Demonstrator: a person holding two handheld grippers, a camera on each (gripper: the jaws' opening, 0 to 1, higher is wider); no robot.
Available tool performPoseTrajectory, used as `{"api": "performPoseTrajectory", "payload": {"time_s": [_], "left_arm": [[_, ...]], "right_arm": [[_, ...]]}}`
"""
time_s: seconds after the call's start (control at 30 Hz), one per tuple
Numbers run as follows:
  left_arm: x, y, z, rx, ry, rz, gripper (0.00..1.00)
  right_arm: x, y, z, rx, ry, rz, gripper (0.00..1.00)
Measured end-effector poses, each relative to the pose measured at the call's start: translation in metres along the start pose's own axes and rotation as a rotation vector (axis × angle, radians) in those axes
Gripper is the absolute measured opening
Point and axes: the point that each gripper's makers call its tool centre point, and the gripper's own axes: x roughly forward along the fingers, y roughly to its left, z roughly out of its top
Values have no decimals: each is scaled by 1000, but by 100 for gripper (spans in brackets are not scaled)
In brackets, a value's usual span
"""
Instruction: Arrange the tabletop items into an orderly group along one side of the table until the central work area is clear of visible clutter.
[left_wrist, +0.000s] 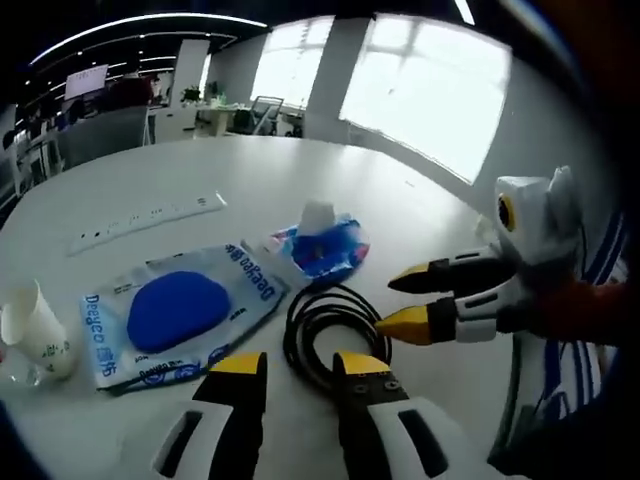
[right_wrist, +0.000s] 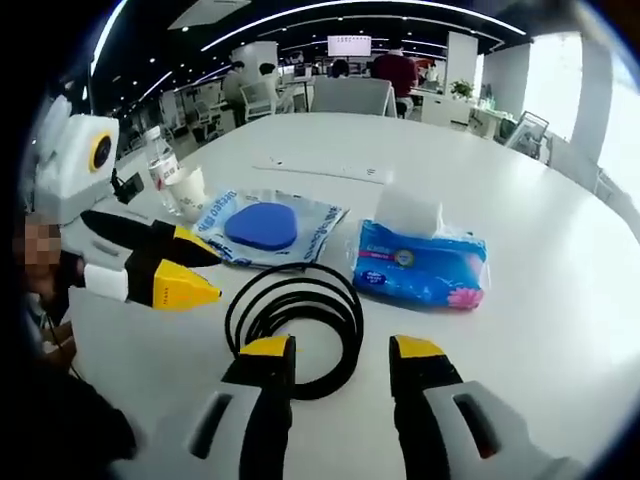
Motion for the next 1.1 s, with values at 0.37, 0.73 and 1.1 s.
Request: {"api": "performPoseTrajectory", "payload": {"time_s": [0.37,0.73,1.1], "left_arm": [[-44,12,11,-23,-79,18,50],[-101,42,-8,-19,-111,107,74],[-159,74,-28,-25,-142,176,94]], "right_arm": [[-24,-3,10,26,-85,11,57],[-51,-9,9,59,-169,36,83],[-74,-16,9,37,-164,63,99]]}}
